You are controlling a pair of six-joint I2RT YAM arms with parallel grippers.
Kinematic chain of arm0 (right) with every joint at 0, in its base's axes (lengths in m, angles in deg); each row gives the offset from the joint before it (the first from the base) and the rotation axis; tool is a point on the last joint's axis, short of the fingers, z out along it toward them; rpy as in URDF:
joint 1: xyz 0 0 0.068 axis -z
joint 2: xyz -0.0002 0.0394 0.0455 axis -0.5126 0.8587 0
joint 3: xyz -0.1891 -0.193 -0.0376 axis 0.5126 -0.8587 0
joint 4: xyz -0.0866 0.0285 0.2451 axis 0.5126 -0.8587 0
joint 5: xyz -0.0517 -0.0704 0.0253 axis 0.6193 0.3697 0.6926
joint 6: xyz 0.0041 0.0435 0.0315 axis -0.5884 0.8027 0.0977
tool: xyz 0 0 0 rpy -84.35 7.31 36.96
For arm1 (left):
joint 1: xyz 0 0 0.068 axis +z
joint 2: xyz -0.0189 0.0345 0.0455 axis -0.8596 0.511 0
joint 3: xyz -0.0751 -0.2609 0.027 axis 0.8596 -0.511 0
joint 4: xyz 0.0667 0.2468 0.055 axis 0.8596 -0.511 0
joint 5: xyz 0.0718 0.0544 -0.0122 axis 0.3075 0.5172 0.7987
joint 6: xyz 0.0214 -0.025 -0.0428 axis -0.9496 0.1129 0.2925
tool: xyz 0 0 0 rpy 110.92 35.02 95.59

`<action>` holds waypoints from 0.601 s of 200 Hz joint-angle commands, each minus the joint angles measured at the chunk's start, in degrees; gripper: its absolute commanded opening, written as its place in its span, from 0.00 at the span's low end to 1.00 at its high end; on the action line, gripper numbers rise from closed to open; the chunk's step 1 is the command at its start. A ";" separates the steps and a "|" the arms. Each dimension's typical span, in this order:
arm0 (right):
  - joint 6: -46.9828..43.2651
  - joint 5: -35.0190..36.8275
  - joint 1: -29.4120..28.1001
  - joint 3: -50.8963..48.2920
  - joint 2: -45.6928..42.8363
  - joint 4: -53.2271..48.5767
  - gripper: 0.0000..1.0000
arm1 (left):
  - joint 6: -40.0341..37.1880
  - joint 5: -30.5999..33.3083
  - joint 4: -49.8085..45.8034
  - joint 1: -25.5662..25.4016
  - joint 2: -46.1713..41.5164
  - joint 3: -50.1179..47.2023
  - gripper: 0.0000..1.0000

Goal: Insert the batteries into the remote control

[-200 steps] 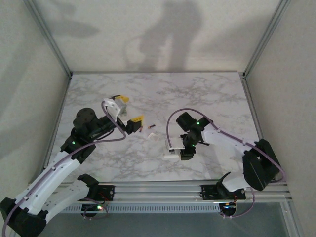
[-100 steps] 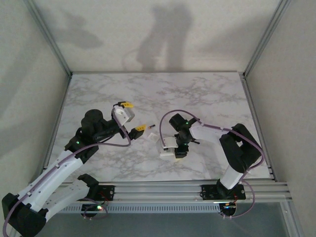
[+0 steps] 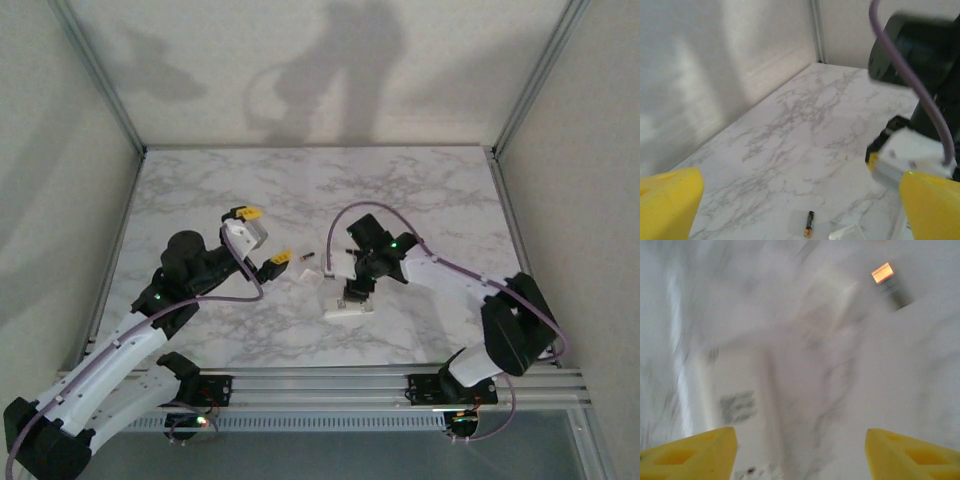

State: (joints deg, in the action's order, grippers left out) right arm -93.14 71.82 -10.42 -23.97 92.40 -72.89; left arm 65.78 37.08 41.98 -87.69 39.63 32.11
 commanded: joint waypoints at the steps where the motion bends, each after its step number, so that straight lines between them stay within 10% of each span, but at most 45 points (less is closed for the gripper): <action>1: 37.69 3.19 -0.10 3.76 -3.77 15.23 0.61 | 3.37 6.31 6.62 -0.15 -2.09 -1.86 0.99; 20: 73.91 15.57 0.21 13.73 0.39 2.91 0.54 | 5.13 10.05 7.64 0.09 -2.37 -2.12 0.99; 38: 80.78 14.76 -1.16 23.14 6.20 -6.53 0.51 | 5.51 12.34 7.88 0.31 -2.46 -2.27 1.00; 120: 4.08 -0.78 -4.82 32.80 21.76 -14.52 0.60 | -0.87 7.10 4.76 1.36 -5.74 -4.70 1.00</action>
State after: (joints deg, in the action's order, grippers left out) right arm -62.32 78.29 -15.67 7.11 111.20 -80.41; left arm 68.58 47.01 47.47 -87.04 35.87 28.16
